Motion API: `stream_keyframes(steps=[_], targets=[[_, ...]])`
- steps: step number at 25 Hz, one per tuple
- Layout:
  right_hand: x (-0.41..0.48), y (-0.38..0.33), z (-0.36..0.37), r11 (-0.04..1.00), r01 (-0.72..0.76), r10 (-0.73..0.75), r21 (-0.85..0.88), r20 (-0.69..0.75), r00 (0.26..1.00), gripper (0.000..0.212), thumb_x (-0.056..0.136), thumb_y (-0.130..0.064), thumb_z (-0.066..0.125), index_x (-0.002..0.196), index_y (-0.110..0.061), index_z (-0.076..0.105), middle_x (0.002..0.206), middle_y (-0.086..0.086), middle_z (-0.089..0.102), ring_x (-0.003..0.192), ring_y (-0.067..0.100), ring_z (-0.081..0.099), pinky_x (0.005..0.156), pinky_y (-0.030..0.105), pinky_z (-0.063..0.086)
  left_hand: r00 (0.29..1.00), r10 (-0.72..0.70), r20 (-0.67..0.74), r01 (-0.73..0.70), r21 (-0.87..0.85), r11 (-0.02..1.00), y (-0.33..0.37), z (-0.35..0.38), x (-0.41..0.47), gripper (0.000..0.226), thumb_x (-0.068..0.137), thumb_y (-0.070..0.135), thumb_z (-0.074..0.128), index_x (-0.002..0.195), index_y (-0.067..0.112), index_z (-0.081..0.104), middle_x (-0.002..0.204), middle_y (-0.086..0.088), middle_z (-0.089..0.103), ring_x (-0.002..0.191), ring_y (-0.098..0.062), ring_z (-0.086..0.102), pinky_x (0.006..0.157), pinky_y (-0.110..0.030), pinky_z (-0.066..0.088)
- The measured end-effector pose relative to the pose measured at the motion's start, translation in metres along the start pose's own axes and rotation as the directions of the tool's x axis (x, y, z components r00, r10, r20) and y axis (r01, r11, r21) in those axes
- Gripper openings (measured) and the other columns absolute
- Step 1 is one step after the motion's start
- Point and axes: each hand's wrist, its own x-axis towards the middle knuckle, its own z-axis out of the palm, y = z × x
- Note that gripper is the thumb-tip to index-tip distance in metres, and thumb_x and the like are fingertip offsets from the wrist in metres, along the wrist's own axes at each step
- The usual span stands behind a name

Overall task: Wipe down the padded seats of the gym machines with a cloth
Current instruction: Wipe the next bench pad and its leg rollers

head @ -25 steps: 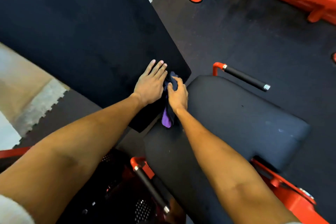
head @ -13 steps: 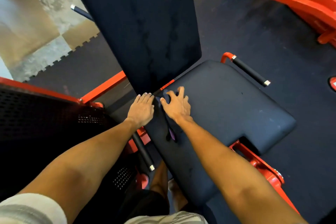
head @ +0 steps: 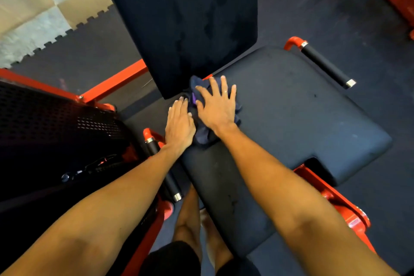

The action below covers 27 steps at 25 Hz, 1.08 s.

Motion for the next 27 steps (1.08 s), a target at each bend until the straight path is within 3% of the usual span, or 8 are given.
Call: stream_keyframes(steps=[4, 6, 9, 14, 17, 21, 24, 27], targets=[[-0.02, 0.048, -0.01, 0.985, -0.17, 0.174, 0.042, -0.145, 0.974, 0.051, 0.096, -0.047, 0.05, 0.144, -0.031, 0.054, 0.162, 0.006, 0.036, 0.155, 0.036, 0.017, 0.123, 0.058, 0.014, 0.998, -0.011, -0.068, 0.019, 0.117, 0.993, 0.005, 0.016, 0.01, 0.056, 0.107, 0.026, 0.035, 0.16, 0.011, 0.025, 0.167, -0.004, 0.023, 0.155, -0.018, 0.015, 0.128, -0.038, 0.006], [-0.059, 0.047, -0.009, 0.985, -0.174, 0.175, 0.022, -0.218, 0.96, 0.052, 0.095, -0.047, 0.05, 0.142, -0.027, 0.057, 0.159, 0.009, 0.041, 0.153, 0.037, 0.022, 0.123, 0.057, 0.019, 0.996, -0.017, -0.088, 0.03, 0.149, 0.988, 0.003, 0.021, 0.008, 0.057, 0.106, 0.03, 0.03, 0.16, 0.013, 0.025, 0.167, -0.002, 0.023, 0.155, -0.017, 0.015, 0.128, -0.038, 0.008], [-0.088, 0.014, 0.003, 0.995, -0.094, 0.09, -0.014, -0.188, 0.978, 0.052, 0.095, -0.046, 0.05, 0.138, -0.021, 0.06, 0.158, 0.011, 0.043, 0.153, 0.038, 0.022, 0.123, 0.057, 0.018, 0.994, -0.007, -0.107, 0.024, 0.167, 0.986, 0.001, 0.025, 0.007, 0.065, 0.098, 0.033, 0.019, 0.159, 0.012, 0.028, 0.166, -0.003, 0.025, 0.155, -0.016, 0.017, 0.127, -0.039, 0.009], [0.001, 0.016, 0.003, 1.0, -0.022, 0.021, -0.016, -0.075, 0.997, 0.055, 0.097, -0.05, 0.046, 0.148, -0.031, 0.051, 0.165, 0.006, 0.031, 0.156, 0.036, 0.014, 0.122, 0.061, 0.014, 0.986, -0.001, -0.167, 0.028, 0.161, 0.986, 0.003, 0.026, 0.009, 0.064, 0.099, 0.035, 0.019, 0.155, 0.009, 0.036, 0.163, -0.005, 0.033, 0.153, -0.019, 0.025, 0.126, -0.041, 0.016], [0.043, 0.042, -0.009, 0.994, -0.104, 0.103, -0.038, -0.038, 0.994, 0.054, 0.097, -0.047, 0.05, 0.15, -0.034, 0.047, 0.167, 0.003, 0.025, 0.156, 0.034, 0.012, 0.124, 0.057, 0.012, 0.986, -0.011, -0.166, 0.035, 0.14, 0.99, 0.005, 0.026, 0.009, 0.06, 0.101, 0.034, 0.024, 0.157, 0.013, 0.035, 0.164, -0.002, 0.031, 0.153, -0.018, 0.023, 0.127, -0.041, 0.014], [-0.006, 0.046, -0.007, 0.97, -0.238, 0.242, 0.045, -0.203, 0.949, 0.053, 0.093, -0.04, 0.056, 0.145, -0.03, 0.054, 0.162, 0.008, 0.036, 0.15, 0.04, 0.028, 0.121, 0.056, 0.024, 0.987, -0.03, -0.159, 0.053, 0.145, 0.988, 0.004, 0.025, 0.007, 0.061, 0.101, 0.034, 0.023, 0.157, 0.014, 0.034, 0.165, -0.002, 0.03, 0.154, -0.017, 0.021, 0.127, -0.04, 0.014], [-0.066, 0.015, 0.009, 0.989, -0.144, 0.147, 0.029, -0.207, 0.967, 0.054, 0.093, -0.044, 0.052, 0.146, -0.03, 0.054, 0.161, 0.011, 0.037, 0.15, 0.041, 0.028, 0.121, 0.056, 0.023, 0.989, -0.03, -0.148, 0.054, 0.16, 0.986, 0.005, 0.024, 0.006, 0.065, 0.097, 0.032, 0.02, 0.157, 0.013, 0.034, 0.164, -0.003, 0.031, 0.154, -0.017, 0.022, 0.127, -0.041, 0.015], [-0.056, 0.004, 0.014, 0.999, -0.026, 0.031, 0.035, -0.124, 0.992, 0.053, 0.096, -0.049, 0.052, 0.146, -0.031, 0.055, 0.162, 0.009, 0.037, 0.153, 0.038, 0.023, 0.123, 0.057, 0.02, 0.988, -0.039, -0.146, 0.064, 0.168, 0.984, 0.005, 0.023, 0.005, 0.066, 0.096, 0.033, 0.019, 0.157, 0.011, 0.035, 0.164, -0.004, 0.032, 0.153, -0.018, 0.024, 0.126, -0.041, 0.016]])
